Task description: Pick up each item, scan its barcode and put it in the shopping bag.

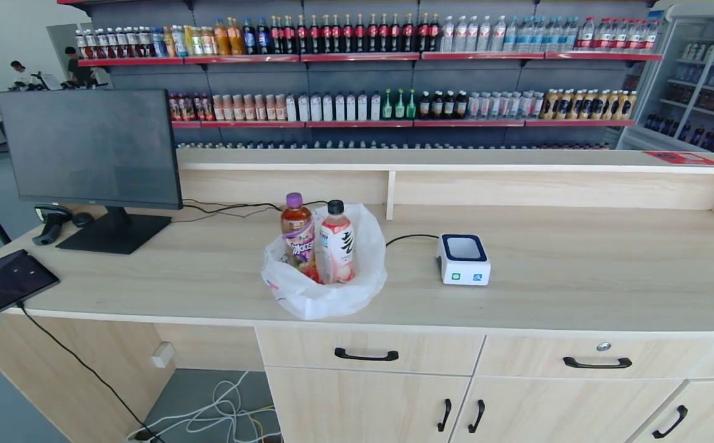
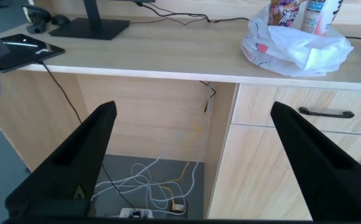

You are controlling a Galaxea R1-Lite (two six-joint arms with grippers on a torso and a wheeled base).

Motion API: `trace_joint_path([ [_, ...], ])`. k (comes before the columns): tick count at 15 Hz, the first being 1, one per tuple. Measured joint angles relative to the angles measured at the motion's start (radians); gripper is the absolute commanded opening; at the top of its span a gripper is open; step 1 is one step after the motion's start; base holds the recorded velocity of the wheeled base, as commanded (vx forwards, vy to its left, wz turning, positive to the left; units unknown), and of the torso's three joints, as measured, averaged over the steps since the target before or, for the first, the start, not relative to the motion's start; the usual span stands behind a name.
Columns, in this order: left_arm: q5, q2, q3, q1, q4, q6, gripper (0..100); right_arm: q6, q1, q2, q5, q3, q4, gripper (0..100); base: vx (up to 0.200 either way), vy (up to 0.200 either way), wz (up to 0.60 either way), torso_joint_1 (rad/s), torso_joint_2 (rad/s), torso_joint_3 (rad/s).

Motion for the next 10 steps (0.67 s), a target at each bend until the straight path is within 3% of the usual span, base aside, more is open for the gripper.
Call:
trace_joint_path([
  [9,0.0,0.0,0.0,-0.001,0.0,0.0,100,0.002,0.0,0.0,0.0,0.0,0.0,100,0.0,-0.2,0.0,0.003,0.0,0.001],
  [10,0.0,0.0,0.0,-0.001,0.0,0.0,100,0.002,0.0,0.0,0.001,0.0,0.0,100,0.0,0.0,0.0,0.0,0.0,0.0],
])
